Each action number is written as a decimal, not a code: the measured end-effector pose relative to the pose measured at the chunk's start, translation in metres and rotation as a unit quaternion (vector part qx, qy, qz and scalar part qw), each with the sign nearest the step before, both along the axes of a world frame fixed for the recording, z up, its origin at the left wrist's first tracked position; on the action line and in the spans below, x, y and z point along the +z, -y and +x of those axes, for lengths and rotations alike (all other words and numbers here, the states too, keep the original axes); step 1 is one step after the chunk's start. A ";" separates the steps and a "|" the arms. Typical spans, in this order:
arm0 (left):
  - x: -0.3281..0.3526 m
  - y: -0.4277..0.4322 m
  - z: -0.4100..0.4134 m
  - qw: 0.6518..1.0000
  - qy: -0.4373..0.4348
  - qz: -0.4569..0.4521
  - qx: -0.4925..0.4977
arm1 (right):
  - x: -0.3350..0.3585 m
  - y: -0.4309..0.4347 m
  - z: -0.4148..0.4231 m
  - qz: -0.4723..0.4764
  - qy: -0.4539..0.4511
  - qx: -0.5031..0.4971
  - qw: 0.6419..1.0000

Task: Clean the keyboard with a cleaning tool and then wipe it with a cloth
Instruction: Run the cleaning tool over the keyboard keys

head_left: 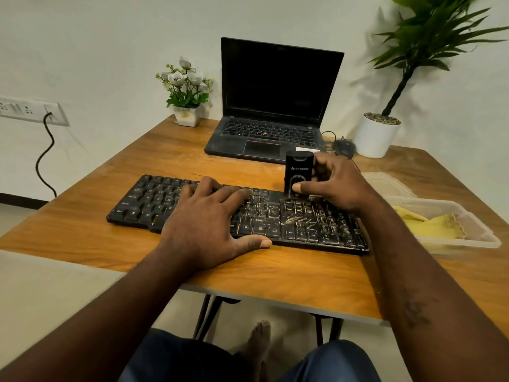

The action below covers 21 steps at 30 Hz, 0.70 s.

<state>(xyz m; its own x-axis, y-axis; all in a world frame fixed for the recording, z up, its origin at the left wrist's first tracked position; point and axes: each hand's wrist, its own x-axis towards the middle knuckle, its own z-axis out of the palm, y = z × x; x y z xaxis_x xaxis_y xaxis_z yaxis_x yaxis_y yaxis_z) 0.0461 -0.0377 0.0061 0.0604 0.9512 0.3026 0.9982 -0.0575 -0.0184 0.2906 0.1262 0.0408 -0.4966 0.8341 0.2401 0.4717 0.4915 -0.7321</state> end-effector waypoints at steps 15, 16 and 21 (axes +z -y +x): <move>0.000 0.002 0.003 1.000 -0.009 0.006 0.000 | 0.004 0.000 0.014 -0.005 -0.011 -0.030 0.999; 0.001 0.002 0.003 1.000 -0.014 0.005 0.001 | 0.003 0.000 0.012 0.005 -0.002 -0.043 0.999; 0.002 0.001 0.004 0.999 -0.039 0.007 -0.004 | 0.002 0.001 0.018 0.011 -0.017 -0.073 0.997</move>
<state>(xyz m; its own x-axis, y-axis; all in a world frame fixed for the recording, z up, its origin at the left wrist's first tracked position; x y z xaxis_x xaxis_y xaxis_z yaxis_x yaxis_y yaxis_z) 0.0503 -0.0391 0.0083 0.0925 0.9460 0.3105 0.9931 -0.0652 -0.0972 0.3082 0.1256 0.0432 -0.3620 0.8912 0.2733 0.5135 0.4354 -0.7395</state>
